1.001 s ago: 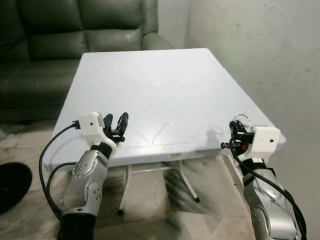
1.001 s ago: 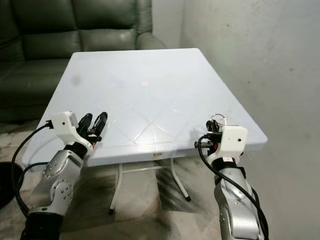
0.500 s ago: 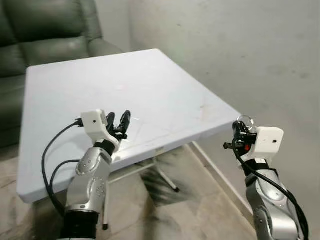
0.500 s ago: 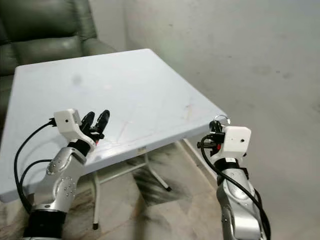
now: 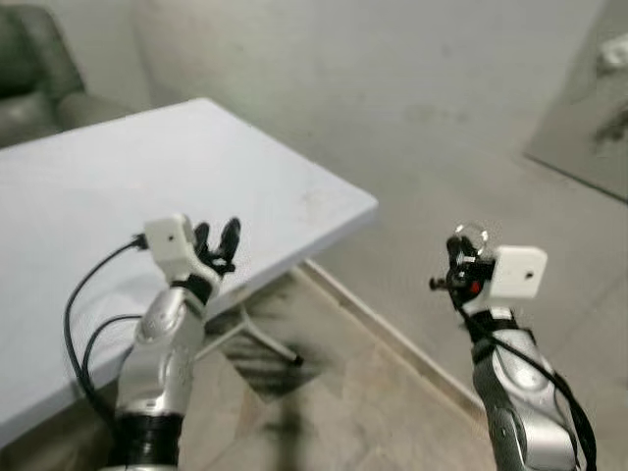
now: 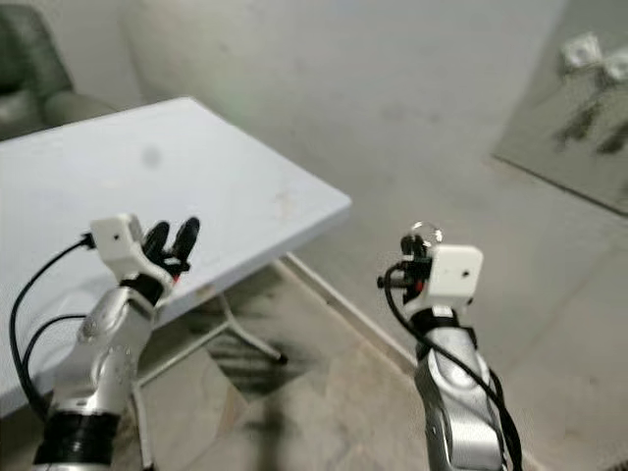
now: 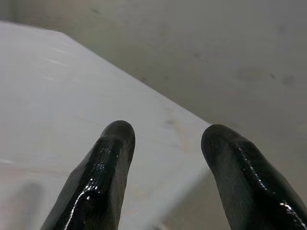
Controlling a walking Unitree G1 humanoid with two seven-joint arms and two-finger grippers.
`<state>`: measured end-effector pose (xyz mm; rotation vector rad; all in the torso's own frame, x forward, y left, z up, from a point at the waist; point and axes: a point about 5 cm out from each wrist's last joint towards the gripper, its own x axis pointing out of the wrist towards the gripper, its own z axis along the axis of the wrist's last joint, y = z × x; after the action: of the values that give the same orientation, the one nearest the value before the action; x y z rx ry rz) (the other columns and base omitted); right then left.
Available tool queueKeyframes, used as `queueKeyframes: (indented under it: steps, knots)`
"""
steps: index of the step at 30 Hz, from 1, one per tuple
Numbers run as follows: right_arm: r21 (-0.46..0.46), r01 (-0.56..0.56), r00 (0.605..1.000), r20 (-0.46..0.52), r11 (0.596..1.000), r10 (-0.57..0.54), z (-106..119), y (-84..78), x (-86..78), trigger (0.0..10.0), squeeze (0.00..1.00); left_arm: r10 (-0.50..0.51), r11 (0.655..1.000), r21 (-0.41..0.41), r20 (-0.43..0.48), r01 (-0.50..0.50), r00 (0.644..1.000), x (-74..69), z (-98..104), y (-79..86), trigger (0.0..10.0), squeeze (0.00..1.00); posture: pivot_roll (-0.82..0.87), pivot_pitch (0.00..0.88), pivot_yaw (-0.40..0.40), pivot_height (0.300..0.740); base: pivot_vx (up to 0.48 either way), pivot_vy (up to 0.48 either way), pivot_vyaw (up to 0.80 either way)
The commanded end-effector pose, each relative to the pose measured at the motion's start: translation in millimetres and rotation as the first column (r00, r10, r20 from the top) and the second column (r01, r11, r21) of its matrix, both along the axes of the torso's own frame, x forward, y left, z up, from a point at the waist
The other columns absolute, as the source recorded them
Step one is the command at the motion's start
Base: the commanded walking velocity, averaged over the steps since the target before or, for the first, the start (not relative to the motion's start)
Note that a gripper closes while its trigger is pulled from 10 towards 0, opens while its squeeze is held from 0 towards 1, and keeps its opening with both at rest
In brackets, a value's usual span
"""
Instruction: Hang keys on a hook
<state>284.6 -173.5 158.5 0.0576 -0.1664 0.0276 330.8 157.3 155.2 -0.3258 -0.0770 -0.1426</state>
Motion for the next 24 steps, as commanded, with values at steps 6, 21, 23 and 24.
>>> queueKeyframes:
  steps: [6,21,23,24]
  knots:
    - [0.007,0.01,1.0,0.012,1.0,-0.01,4.4,-0.8,0.0,10.0,0.0,-0.018,1.0,0.008,-0.015,0.018,1.0,1.1,0.0,-4.1,10.0,0.0,0.03,0.073,0.011,0.74,0.0,0.0,-0.76]
    - [0.014,-0.007,0.999,0.032,1.0,0.006,7.8,1.0,-0.7,10.0,0.0,-0.032,0.999,0.0,-0.019,0.032,0.999,0.2,-0.6,-7.9,10.0,0.0,0.03,0.066,0.004,0.74,0.0,0.0,-0.66]
    - [0.002,-0.004,1.0,0.029,1.0,0.004,7.6,1.0,-1.5,10.0,0.0,-0.034,0.999,-0.002,-0.019,0.034,0.999,-0.3,-1.0,-8.0,10.0,0.0,0.03,0.064,0.001,0.74,0.0,0.0,0.0]
    - [0.002,-0.004,1.0,0.029,1.0,0.004,7.6,1.0,-1.5,10.0,0.0,-0.034,0.999,-0.002,-0.019,0.034,0.999,-0.3,-1.0,-8.0,10.0,0.0,0.03,0.064,0.001,0.74,0.0,0.0,0.0]
